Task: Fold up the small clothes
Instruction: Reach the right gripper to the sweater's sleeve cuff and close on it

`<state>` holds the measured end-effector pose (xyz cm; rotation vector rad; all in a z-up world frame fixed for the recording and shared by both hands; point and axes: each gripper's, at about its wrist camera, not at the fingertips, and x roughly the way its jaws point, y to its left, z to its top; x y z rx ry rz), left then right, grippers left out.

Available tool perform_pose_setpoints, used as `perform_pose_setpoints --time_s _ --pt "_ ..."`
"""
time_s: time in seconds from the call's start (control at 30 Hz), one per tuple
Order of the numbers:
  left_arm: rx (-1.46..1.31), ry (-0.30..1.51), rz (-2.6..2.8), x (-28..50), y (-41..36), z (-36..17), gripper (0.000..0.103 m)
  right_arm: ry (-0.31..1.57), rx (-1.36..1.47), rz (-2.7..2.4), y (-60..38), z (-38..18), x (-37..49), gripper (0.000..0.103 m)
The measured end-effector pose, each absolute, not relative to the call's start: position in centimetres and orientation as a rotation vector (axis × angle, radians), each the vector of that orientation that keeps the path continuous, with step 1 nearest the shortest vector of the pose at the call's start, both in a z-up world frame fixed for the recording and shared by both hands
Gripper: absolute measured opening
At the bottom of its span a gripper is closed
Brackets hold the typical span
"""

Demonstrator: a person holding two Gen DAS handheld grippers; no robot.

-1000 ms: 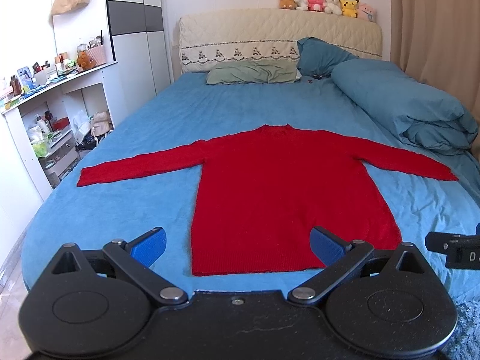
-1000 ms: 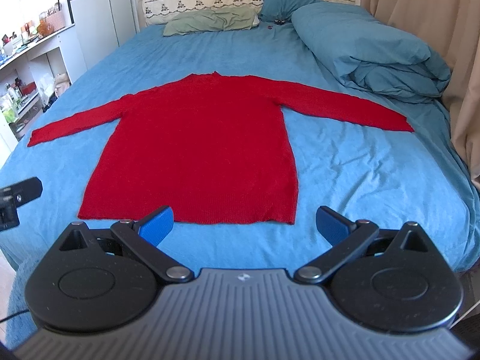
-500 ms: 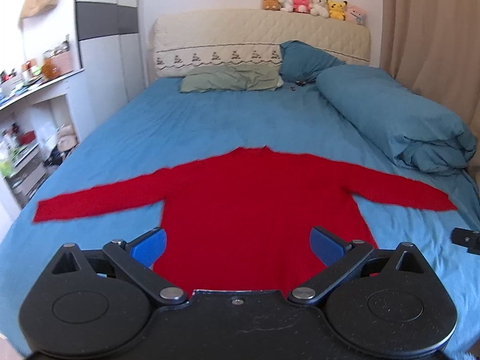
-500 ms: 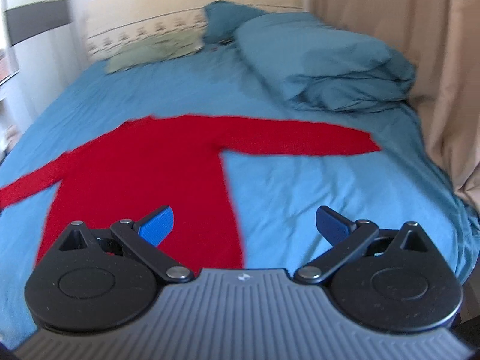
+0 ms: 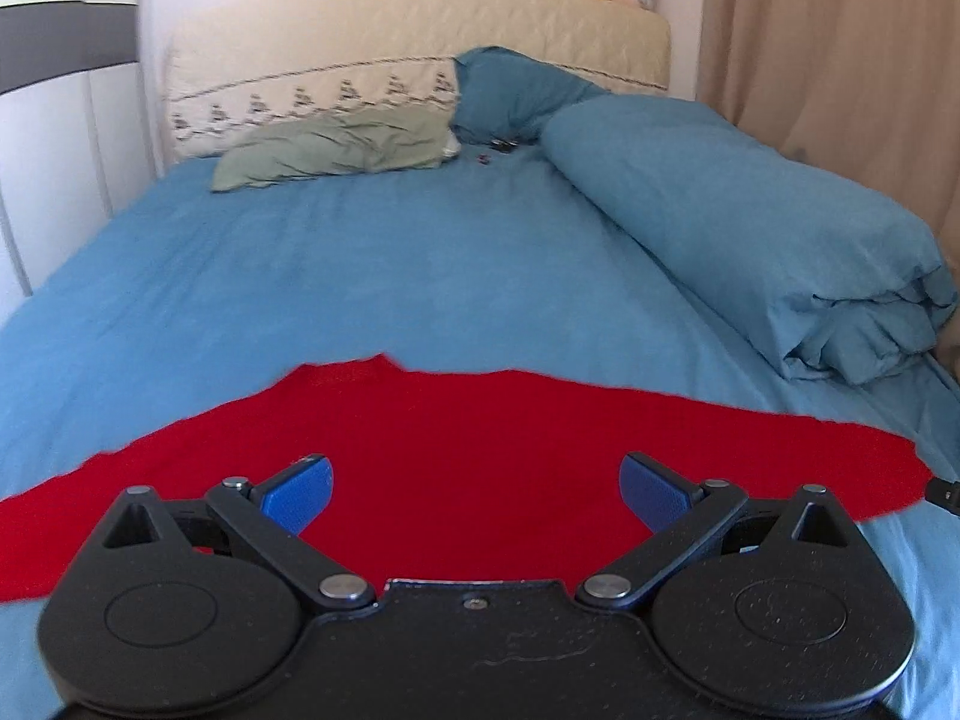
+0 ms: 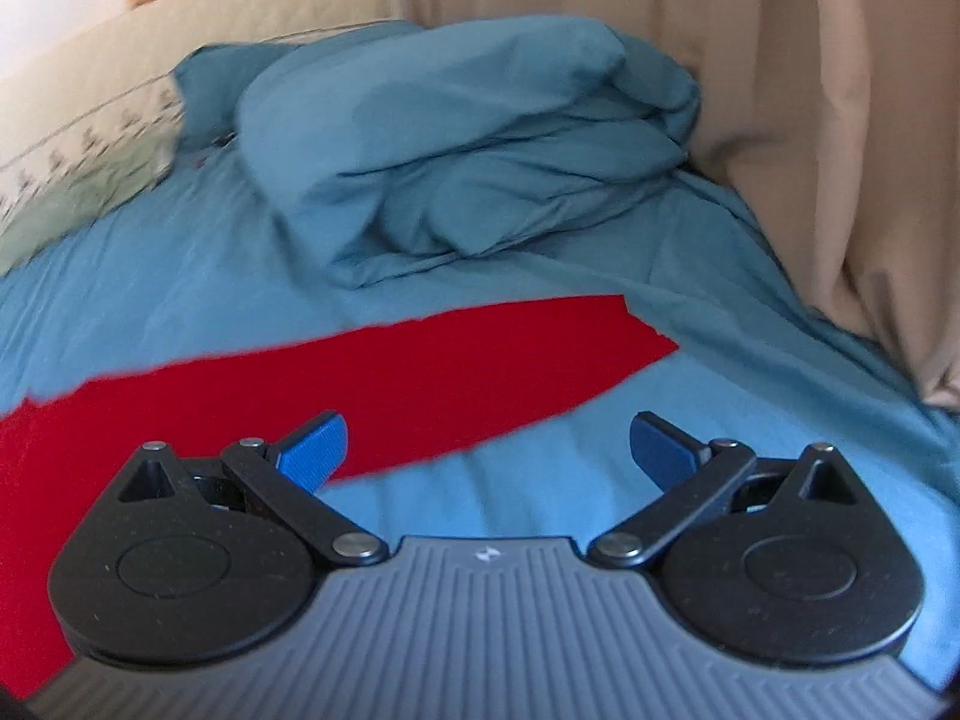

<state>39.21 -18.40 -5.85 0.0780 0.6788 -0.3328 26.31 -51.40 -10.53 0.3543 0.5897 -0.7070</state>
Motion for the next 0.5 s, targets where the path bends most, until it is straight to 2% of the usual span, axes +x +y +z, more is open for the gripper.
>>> perform_pose_setpoints --time_s 0.4,0.5 --pt "0.107 0.872 -0.340 48.6 -25.6 -11.9 0.103 0.594 0.697 -0.831 -60.3 -17.9 28.5 0.103" --pt "0.138 0.916 -0.336 50.1 -27.3 -13.7 0.103 0.602 0.700 -0.841 -60.8 -19.3 28.3 0.103"
